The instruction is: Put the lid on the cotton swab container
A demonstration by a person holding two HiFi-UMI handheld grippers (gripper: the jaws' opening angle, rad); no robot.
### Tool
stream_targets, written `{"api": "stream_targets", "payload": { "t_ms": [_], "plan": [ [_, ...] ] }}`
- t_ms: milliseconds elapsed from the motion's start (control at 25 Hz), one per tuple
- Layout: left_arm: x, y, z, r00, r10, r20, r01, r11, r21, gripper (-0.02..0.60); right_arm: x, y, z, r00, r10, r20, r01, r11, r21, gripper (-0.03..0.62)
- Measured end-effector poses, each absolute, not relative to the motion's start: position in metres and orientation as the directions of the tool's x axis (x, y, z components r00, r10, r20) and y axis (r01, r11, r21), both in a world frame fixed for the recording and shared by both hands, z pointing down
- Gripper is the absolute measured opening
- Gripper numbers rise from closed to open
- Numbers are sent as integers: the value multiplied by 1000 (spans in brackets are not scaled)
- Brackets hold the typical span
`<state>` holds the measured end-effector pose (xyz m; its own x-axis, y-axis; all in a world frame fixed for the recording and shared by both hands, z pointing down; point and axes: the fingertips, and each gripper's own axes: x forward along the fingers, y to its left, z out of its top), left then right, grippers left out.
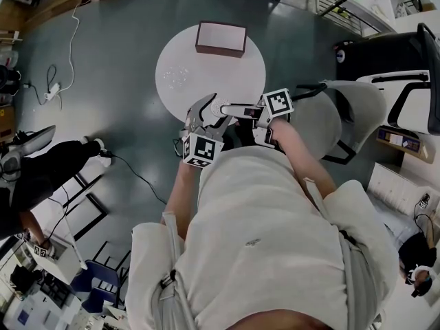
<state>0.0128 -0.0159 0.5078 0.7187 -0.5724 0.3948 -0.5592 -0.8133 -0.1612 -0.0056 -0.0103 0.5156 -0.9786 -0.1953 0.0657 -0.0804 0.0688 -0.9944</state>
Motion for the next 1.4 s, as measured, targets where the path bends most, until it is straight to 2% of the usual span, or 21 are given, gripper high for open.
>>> {"api": "stream_targets", "payload": {
  "t_ms": [400,680,920,1160,1240,1400],
  "plan": [
    [7,-34,559,680,-588,438,-617,-782,-91,265,42,-12,539,-940,-278,196,-217,46,-975,354],
    [27,-52,612,664,-588,462,-636,-769,-63,265,76,-5,562,-894,-322,312,-343,42,-938,265],
    [37,-73,665,642,-569,514,-636,-770,-59,265,86,2,585,-890,-273,364,-395,67,-916,253],
    [43,-92,705,586,-591,554,-685,-727,-51,265,90,2,599,-896,-188,401,-433,174,-885,241],
    [49,-98,716,570,-598,564,-701,-712,-47,265,93,2,604,-897,-164,411,-439,211,-874,202],
    [54,-107,733,547,-608,576,-726,-687,-35,265,96,-1,612,-895,-136,425,-447,265,-855,170]
  ]
}}
